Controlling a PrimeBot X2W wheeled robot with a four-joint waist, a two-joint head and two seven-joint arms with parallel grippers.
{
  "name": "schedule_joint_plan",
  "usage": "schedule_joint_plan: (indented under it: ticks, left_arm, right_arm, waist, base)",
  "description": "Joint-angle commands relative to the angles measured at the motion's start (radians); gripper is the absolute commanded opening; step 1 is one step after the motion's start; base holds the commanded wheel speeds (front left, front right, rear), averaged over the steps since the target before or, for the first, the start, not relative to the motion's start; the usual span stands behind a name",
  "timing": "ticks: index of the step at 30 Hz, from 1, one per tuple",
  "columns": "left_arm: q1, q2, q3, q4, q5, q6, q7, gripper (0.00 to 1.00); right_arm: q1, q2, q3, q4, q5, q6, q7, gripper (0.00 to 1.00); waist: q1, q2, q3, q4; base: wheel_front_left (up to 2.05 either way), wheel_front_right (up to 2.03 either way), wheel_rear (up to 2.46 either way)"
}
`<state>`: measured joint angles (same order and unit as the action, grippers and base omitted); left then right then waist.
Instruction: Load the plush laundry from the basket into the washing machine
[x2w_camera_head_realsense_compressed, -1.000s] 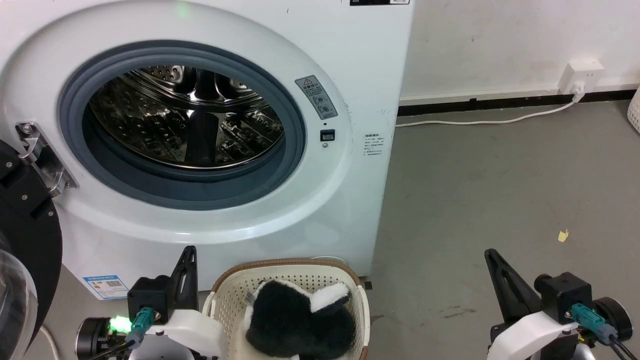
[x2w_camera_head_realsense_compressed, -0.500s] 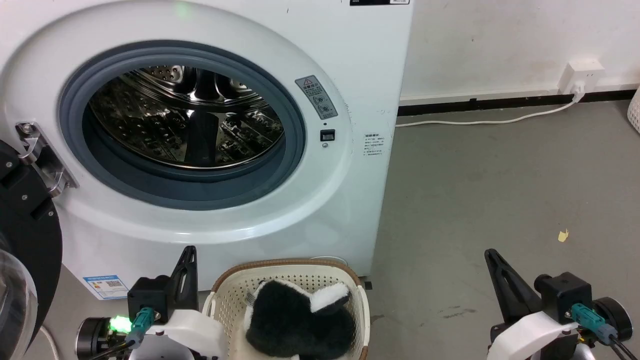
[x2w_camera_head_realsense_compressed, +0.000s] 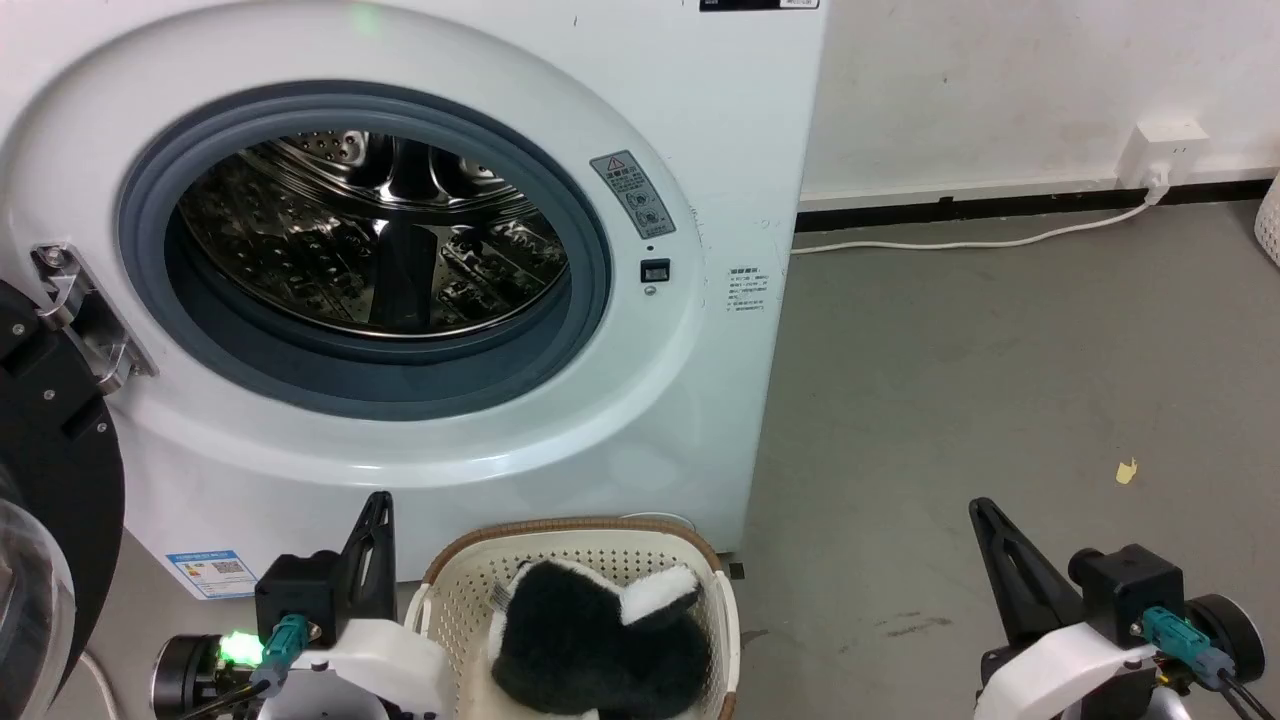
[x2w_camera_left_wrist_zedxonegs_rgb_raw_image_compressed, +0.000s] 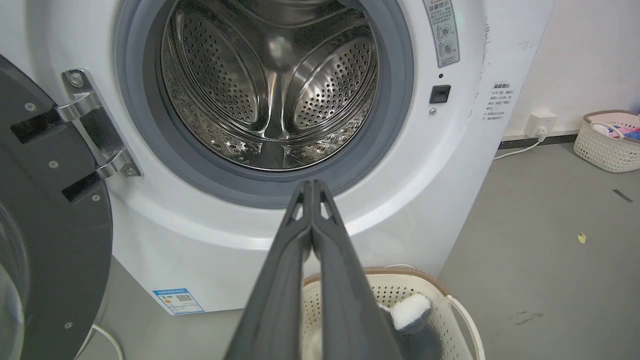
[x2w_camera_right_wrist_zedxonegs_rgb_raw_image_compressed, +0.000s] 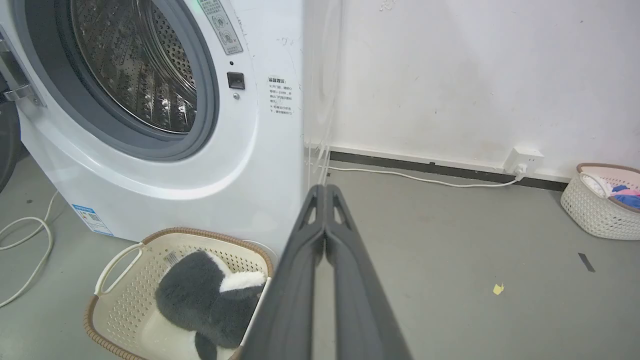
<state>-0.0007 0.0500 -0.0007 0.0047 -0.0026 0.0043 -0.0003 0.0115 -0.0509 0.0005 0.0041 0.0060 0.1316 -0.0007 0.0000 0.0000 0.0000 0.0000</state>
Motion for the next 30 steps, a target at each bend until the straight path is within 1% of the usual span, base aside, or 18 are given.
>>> schedule_joint_plan:
  ticks: [1, 30]
  left_arm:
    - [0.001, 0.000, 0.001, -0.005, 0.003, -0.004, 0.000, 0.00]
    - [0.001, 0.000, 0.001, -0.005, 0.003, -0.004, 0.000, 0.00]
  right_arm:
    - [-0.011, 0.001, 0.000, -0.004, -0.006, -0.001, 0.001, 0.00]
    - [-0.011, 0.001, 0.000, -0.004, -0.006, -0.001, 0.001, 0.00]
  waist:
    - [0.0000, 0.0000, 0.000, 0.000]
    - [0.0000, 0.0000, 0.000, 0.000]
  base:
    - [0.00, 0.00, 0.00]
    - [0.00, 0.00, 0.00]
